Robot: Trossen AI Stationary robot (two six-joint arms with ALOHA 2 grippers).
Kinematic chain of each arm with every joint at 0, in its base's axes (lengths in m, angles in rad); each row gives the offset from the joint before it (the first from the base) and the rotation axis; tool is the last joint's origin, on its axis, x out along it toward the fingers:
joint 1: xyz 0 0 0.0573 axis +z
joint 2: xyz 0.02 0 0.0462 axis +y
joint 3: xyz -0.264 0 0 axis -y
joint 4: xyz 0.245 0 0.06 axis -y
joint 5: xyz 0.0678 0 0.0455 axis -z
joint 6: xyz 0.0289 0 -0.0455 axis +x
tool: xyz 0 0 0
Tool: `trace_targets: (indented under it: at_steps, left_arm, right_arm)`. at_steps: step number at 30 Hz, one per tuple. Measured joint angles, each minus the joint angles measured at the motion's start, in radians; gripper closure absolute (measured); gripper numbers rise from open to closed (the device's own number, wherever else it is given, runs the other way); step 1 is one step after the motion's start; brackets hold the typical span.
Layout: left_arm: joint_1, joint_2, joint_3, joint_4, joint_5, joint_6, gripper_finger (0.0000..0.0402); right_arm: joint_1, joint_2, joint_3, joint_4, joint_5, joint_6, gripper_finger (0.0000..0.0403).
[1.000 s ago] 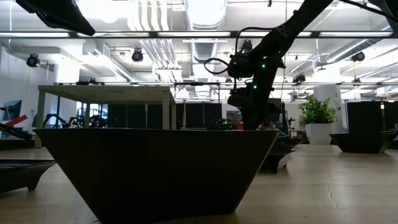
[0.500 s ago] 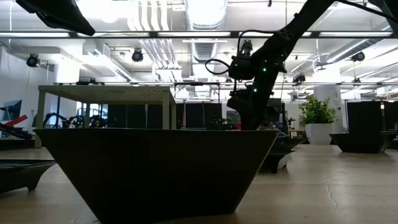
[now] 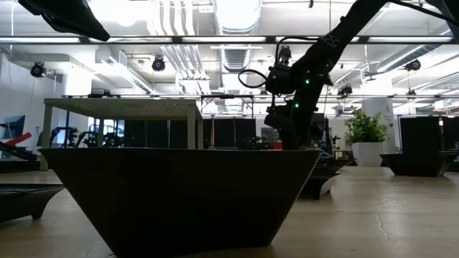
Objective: Pick & Place Mini shaped plates
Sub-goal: Put the black distorted square plate on the shelf
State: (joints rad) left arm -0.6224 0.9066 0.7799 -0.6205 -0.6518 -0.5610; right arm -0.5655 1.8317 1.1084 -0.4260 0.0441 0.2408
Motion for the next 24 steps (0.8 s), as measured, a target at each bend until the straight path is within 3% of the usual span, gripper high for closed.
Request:
trace_targets:
  at_steps: [16, 24]
  left_arm:
    - [0.0, 0.0, 0.0, 0.0, 0.0, 0.0, 0.0307]
    - [0.0, 0.0, 0.0, 0.0, 0.0, 0.0, 0.0307]
  right_arm:
    - [0.036, -0.201, 0.095, -0.016, 0.037, -0.008, 0.0395]
    - [0.061, -0.199, 0.276, -0.05, -0.022, -0.012, 0.0395]
